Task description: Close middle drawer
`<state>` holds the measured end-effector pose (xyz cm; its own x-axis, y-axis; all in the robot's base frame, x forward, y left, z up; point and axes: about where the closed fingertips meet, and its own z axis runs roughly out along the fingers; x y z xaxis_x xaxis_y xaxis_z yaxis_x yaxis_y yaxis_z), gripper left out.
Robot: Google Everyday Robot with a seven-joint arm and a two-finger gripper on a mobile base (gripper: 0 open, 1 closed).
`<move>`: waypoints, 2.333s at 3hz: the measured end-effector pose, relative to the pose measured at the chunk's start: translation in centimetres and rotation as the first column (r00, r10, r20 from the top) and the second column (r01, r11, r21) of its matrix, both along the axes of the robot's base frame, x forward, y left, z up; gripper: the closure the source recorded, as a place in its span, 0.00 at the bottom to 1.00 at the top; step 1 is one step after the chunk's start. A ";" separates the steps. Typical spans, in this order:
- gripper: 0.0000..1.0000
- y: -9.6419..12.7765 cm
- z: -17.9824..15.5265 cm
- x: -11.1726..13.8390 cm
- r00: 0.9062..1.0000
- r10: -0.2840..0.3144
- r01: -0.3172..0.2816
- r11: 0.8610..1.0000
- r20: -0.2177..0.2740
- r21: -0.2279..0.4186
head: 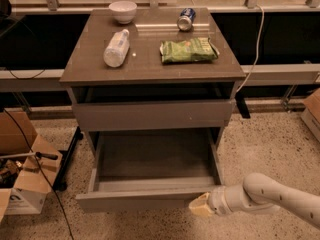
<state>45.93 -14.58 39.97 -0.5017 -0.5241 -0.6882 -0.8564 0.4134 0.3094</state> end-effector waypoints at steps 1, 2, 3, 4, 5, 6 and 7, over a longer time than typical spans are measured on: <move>1.00 0.2 0.0 0.2 1.000 0.003 -0.003 1.000 0.011 0.002; 1.00 0.5 0.3 4.1 0.996 -0.010 0.006 0.999 0.088 0.042; 1.00 1.3 0.2 6.6 0.990 -0.006 -0.005 0.997 0.139 0.078; 1.00 1.2 0.9 10.5 0.979 -0.018 -0.001 0.996 0.201 0.094; 1.00 1.4 2.6 16.0 0.957 -0.023 -0.010 0.994 0.289 0.113; 1.00 1.4 2.6 15.8 0.957 -0.023 -0.010 0.994 0.289 0.113; 0.86 1.6 2.6 15.7 0.957 -0.020 -0.013 0.993 0.288 0.115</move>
Offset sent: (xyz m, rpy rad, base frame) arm 0.1853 0.0056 0.0235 0.1884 -0.3947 -0.0558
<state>61.67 -12.95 42.53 -0.2750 -0.4320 -0.8589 -0.9146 0.3930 0.0952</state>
